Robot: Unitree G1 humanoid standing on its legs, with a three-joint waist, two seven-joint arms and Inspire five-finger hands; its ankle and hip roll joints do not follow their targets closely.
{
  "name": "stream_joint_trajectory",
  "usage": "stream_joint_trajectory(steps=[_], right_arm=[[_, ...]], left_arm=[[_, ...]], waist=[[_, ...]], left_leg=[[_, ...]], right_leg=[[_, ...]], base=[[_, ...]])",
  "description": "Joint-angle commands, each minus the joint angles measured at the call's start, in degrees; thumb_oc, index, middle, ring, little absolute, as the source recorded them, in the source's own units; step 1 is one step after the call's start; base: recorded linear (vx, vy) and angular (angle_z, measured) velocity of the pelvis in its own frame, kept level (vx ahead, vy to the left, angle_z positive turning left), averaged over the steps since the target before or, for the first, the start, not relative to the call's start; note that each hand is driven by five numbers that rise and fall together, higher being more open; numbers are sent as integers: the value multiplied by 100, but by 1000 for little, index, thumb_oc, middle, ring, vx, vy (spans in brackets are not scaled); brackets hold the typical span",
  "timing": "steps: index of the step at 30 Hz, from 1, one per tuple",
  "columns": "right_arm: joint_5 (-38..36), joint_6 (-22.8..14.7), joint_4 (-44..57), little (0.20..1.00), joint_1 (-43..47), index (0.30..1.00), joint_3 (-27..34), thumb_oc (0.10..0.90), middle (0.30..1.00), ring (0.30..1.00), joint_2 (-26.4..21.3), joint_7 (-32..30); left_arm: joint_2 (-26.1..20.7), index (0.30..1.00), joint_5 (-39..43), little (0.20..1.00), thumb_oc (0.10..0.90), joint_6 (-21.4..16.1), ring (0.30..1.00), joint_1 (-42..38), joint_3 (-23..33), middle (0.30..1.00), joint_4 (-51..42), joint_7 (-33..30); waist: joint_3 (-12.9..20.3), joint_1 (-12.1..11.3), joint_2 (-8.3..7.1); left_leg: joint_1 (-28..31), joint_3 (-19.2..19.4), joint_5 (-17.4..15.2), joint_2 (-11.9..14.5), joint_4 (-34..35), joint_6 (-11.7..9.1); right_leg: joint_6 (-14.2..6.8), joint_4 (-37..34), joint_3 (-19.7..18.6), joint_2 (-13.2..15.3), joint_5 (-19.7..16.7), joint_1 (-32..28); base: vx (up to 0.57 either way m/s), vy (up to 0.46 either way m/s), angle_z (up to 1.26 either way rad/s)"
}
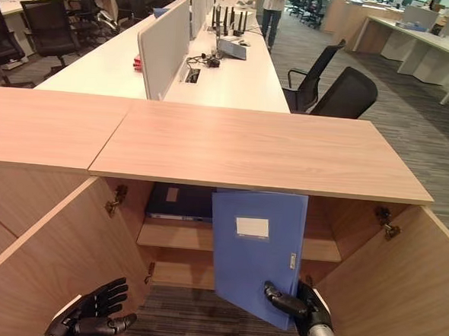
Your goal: Put the empty folder in the office cabinet
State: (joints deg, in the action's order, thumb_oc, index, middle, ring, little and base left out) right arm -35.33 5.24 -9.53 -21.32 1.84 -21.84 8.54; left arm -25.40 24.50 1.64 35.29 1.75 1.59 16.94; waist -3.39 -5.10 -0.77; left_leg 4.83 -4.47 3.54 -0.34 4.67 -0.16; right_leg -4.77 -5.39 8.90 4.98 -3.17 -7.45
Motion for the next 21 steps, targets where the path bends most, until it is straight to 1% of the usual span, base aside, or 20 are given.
stream_joint_trajectory(steps=[1,4,7,8,9,10,12,13,14,15,16,17,19,21], right_arm=[[-544,-766,338,300,1087,300,146,400,300,300,60,45],[-553,-783,194,300,1167,300,167,400,300,300,86,-65],[-904,-733,42,300,1304,300,129,400,300,300,298,-192],[-909,-733,41,300,1305,300,130,400,300,300,298,-192],[-1169,-777,-59,300,1409,300,126,400,300,300,426,-234],[-1504,-890,-231,300,1720,300,60,400,300,300,636,-329],[-1793,-1031,-361,300,2075,300,-66,400,300,300,776,-493],[-1797,-1035,-369,300,2086,300,-65,400,300,300,775,-495],[-2229,-1185,-460,300,2501,300,-145,400,300,300,967,-613],[-2460,-1302,-500,300,2739,300,-134,400,300,300,1039,-668],[-2469,-1308,-515,300,2759,300,-126,400,300,300,1035,-665],[-2645,-1428,-550,300,2908,300,-86,400,300,300,1097,-740],[-3142,-2107,-286,300,3610,300,300,400,300,300,1211,-1011],[-3166,-2377,32,300,3685,300,543,400,300,300,1196,-1056]], left_arm=[[-183,900,403,900,800,-328,900,-486,112,900,-384,166],[-143,900,428,900,800,-290,900,-482,79,900,-285,144],[-62,900,571,900,800,-118,900,-480,-21,900,-151,131],[-64,900,573,900,800,-117,900,-484,-21,900,-150,131],[-69,900,569,900,800,-87,900,-460,-68,900,-152,144],[-108,900,578,900,800,-34,900,-439,-189,900,-165,127],[-205,900,585,900,800,27,900,-477,-388,900,-116,90],[-206,900,585,900,800,24,900,-487,-389,900,-111,89],[-287,900,467,900,800,82,900,-596,-652,900,34,32],[-330,900,409,900,800,102,900,-648,-761,900,101,7],[-330,900,408,900,800,98,900,-670,-767,900,112,5],[-370,900,385,900,800,117,900,-714,-833,900,121,-8],[-598,900,211,900,800,109,900,-915,-1070,900,221,-123],[-661,900,217,900,800,117,900,-935,-1089,900,293,-165]], waist=[[108,-33,-253],[100,-37,-253],[81,-47,-233],[79,-47,-234],[77,-56,-214],[64,-92,-183],[42,-140,-161],[36,-143,-162],[11,-200,-135],[-19,-247,-124],[-28,-253,-125],[-51,-284,-118],[-258,-389,-94],[-328,-426,-109]], left_leg=[[206,-132,-630,-158,33,123],[200,-140,-632,-158,33,127],[192,-161,-638,-163,33,132],[193,-162,-639,-163,33,132],[195,-172,-642,-165,33,137],[198,-181,-642,-175,33,148],[191,-187,-639,-182,33,154],[191,-185,-639,-182,33,154],[165,-188,-622,-187,33,149],[133,-197,-608,-191,33,147],[128,-196,-607,-191,33,146],[97,-209,-595,-194,33,148],[-194,-277,-489,-186,33,137],[-390,-334,-414,-170,33,121]], right_leg=[[-106,39,247,146,55,51],[-104,39,249,145,56,52],[-106,39,250,148,55,62],[-106,39,250,148,55,62],[-111,39,251,153,49,67],[-114,39,241,156,47,66],[-119,39,229,158,38,77],[-119,39,226,158,38,78],[-127,39,225,162,25,97],[-133,39,236,160,17,125],[-132,39,235,161,16,130],[-135,39,235,160,11,153],[-157,39,295,139,-14,378],[-158,39,360,141,-31,535]], base=[[0,0,0],[0,0,0],[0,0,0],[0,0,0],[0,0,0],[0,0,0],[6,4,-2],[0,0,0],[0,0,0],[0,0,0],[0,0,0],[-29,-2,6],[-125,-29,20],[-109,-33,28]])
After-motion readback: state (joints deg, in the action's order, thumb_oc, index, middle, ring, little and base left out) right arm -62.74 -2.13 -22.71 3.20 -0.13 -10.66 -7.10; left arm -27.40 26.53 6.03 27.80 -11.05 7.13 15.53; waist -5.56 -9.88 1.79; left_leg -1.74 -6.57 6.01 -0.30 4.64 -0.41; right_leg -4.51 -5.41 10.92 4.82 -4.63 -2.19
